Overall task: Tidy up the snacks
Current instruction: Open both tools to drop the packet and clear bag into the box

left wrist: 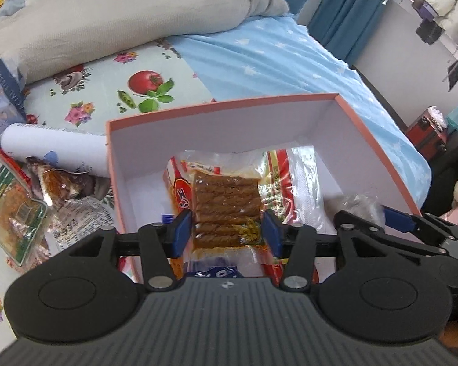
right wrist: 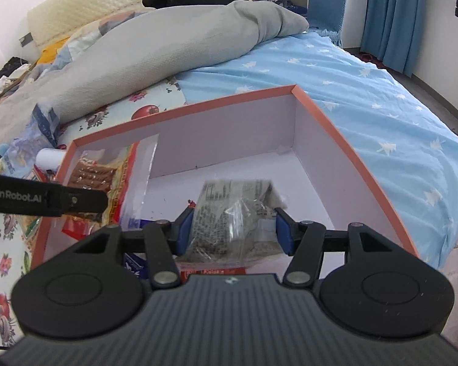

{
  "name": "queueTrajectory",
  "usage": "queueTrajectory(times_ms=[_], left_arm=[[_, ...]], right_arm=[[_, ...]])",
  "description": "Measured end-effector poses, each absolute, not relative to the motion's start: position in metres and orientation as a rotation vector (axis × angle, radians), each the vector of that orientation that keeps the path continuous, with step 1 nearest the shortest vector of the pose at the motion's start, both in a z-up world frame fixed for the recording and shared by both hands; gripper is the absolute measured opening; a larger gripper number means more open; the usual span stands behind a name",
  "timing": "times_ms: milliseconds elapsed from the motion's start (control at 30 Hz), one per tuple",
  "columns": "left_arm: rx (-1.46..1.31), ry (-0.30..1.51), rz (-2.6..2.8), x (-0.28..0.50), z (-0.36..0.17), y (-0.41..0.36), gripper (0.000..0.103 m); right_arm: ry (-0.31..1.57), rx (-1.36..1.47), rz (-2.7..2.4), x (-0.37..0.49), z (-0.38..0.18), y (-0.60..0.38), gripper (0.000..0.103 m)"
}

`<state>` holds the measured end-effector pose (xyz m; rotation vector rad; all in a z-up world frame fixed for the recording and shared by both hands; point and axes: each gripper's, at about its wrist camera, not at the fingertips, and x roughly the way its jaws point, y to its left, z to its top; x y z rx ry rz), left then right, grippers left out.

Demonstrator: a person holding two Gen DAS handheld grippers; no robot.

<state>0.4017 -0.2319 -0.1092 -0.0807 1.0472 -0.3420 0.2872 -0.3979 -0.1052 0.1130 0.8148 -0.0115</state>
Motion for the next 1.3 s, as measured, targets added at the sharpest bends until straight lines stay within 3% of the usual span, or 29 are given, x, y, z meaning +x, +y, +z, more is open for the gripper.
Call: queueTrajectory(times_ms=[67, 133, 1300], left_arm=[[-0.070, 1.044, -0.342, 0.399, -0.105, -0.231, 0.073], [-0.052, 1.024, -0.335, 0.394, -0.099, -0.231, 0.076], [-0.129, 0.612, -0.336, 0.209, 0.084, -0.122, 0.076]], right_arm=[[0.806, 0.113, -0.012, 0.285, -0.101, -0.398, 0.073], [0.785, 0.110, -0.006, 0.281, -0.096, -0.397, 0.073], [0.399, 0.103, 0.097, 0.151, 0.060, -0.324, 0.073]])
